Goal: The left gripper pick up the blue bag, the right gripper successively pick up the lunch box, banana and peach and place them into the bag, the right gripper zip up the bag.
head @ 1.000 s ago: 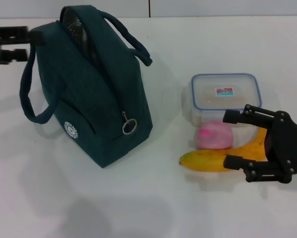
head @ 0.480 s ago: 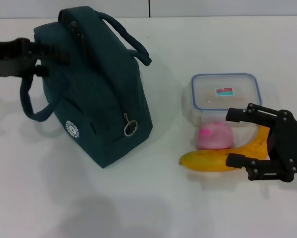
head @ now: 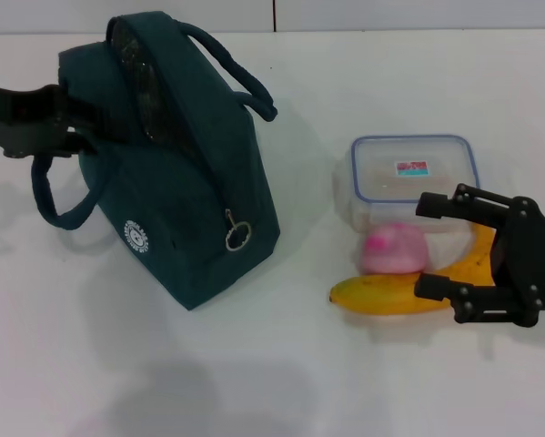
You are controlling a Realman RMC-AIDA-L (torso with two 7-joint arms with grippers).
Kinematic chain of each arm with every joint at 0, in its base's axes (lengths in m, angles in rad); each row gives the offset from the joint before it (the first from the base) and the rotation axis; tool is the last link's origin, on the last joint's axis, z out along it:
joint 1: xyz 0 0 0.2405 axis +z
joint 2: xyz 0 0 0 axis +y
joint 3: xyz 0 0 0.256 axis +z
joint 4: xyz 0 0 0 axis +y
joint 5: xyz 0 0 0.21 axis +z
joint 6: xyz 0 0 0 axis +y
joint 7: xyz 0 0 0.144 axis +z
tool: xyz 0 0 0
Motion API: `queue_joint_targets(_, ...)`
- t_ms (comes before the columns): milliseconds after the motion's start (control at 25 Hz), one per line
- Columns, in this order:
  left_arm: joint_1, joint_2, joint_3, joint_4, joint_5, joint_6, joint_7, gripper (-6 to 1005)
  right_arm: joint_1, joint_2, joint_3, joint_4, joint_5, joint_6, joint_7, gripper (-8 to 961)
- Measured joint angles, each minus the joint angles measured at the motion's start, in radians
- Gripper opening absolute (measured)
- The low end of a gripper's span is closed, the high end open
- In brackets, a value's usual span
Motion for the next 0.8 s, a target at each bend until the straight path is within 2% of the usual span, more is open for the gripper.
queue_joint_targets(320,0.001,-0.009,0.066,0.016,-0.004,0.022,-0.002,146,-0.008,-0.001,0.048,0.001,0.001,0.004,0.019,816)
queue_joint_targets(520,0.001,-0.017,0.072,0.061,-0.024,0.080,-0.006,102,-0.020,0.001,0.168,0.008,0.001,0.085,0.119,813)
queue_joint_targets(800,0.005,-0.023,0.072,0.117,-0.043,0.135,-0.029,40,-0.017,0.000,0.415,0.134,0.002,0.270,0.269,810)
